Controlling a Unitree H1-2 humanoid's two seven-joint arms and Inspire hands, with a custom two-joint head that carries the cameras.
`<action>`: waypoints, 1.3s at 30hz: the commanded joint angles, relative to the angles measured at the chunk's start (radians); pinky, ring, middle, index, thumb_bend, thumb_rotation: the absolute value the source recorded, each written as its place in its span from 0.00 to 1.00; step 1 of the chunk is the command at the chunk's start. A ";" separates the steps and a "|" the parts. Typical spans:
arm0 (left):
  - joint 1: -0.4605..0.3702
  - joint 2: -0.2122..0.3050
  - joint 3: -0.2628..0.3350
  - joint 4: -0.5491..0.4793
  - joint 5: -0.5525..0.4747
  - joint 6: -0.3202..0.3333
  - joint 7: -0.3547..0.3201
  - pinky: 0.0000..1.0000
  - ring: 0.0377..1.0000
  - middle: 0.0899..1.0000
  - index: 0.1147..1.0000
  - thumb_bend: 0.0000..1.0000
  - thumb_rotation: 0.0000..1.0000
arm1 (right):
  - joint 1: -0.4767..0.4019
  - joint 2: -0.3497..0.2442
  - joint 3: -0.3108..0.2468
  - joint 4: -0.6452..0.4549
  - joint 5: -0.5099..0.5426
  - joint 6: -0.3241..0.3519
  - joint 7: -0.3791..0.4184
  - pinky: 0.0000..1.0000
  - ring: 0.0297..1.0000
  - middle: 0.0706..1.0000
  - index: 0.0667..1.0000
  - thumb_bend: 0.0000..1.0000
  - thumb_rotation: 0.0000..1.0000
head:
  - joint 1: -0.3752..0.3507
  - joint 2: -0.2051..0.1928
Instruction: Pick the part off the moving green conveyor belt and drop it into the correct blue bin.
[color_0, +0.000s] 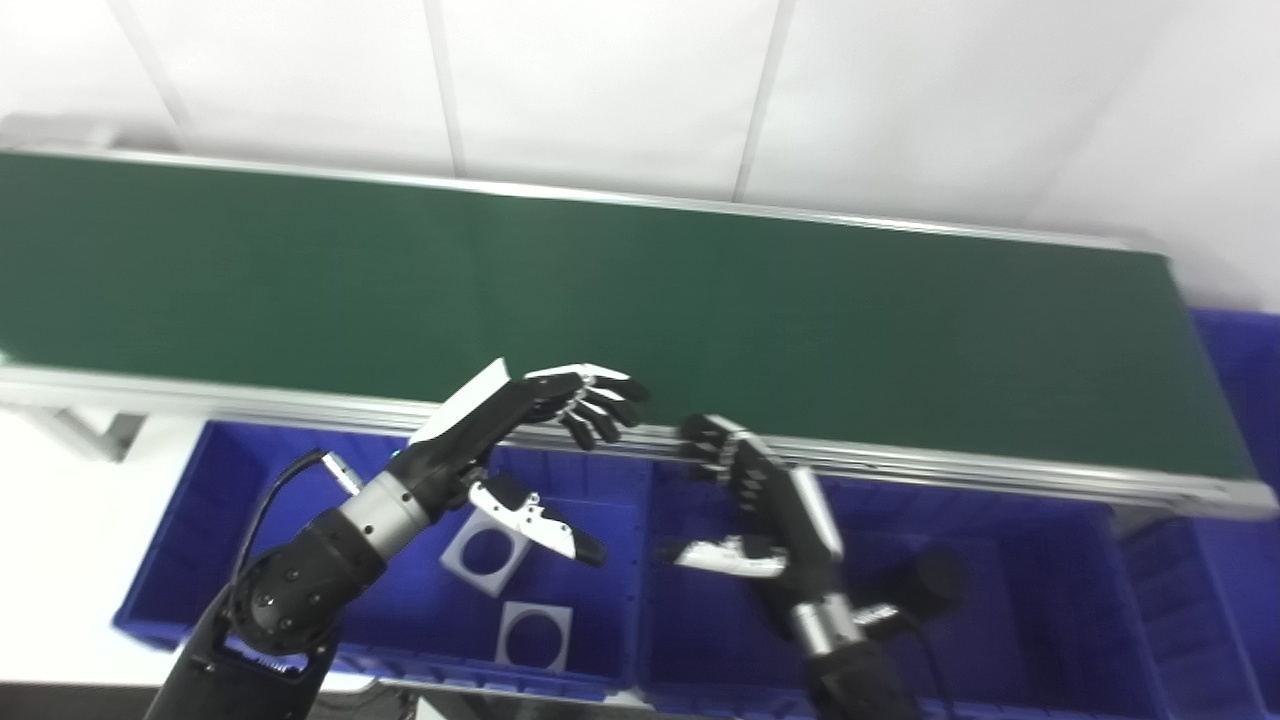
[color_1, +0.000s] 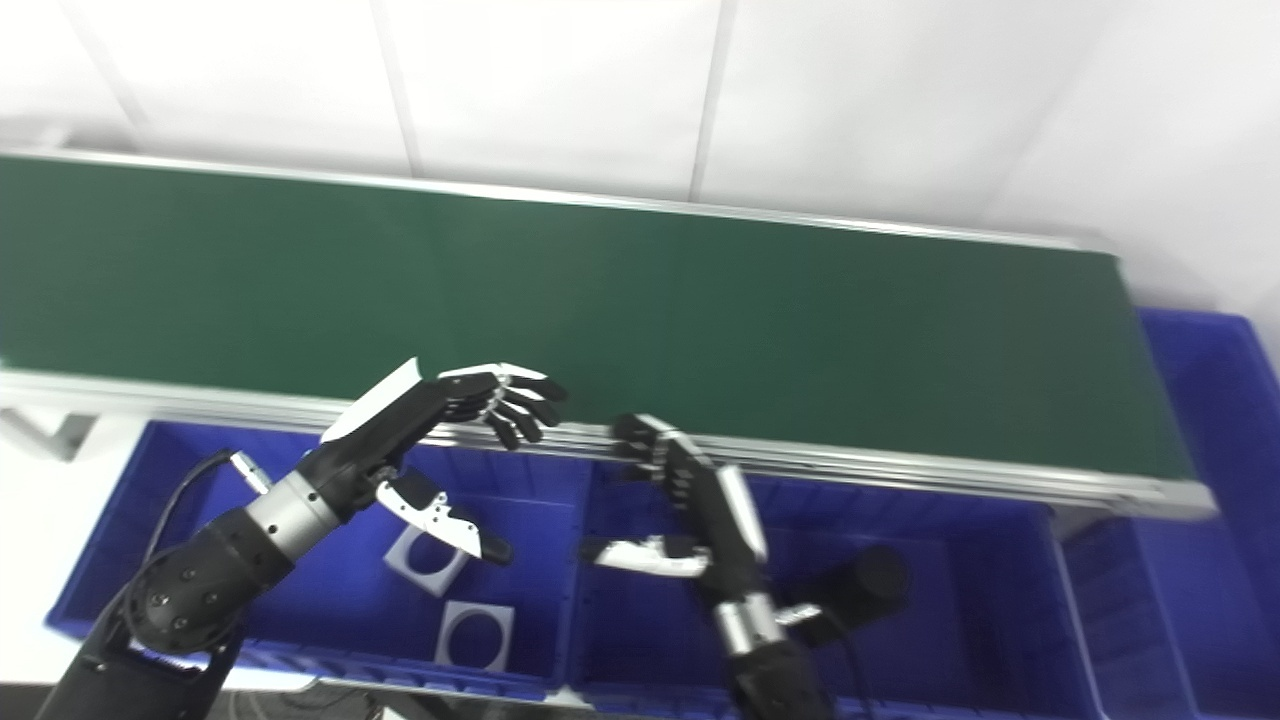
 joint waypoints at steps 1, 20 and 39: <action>-0.016 -0.018 0.017 0.047 -0.015 -0.075 0.047 0.58 0.65 0.71 0.74 1.00 0.14 | -0.027 0.008 0.008 -0.002 -0.024 -0.052 -0.039 0.69 0.77 0.79 0.79 0.85 0.22 | -0.038 -0.011; -0.010 -0.056 0.018 0.321 0.122 -0.282 0.193 0.68 0.77 0.79 0.74 0.99 0.01 | -0.018 -0.022 0.066 0.006 0.013 -0.053 -0.090 0.70 0.77 0.80 0.78 0.83 0.19 | 0.014 -0.054; -0.020 -0.098 -0.051 0.422 0.297 -0.291 0.300 0.66 0.74 0.77 0.73 0.99 0.12 | 0.010 -0.077 0.047 -0.040 0.061 -0.053 -0.074 0.69 0.76 0.78 0.76 0.81 0.14 | 0.189 -0.068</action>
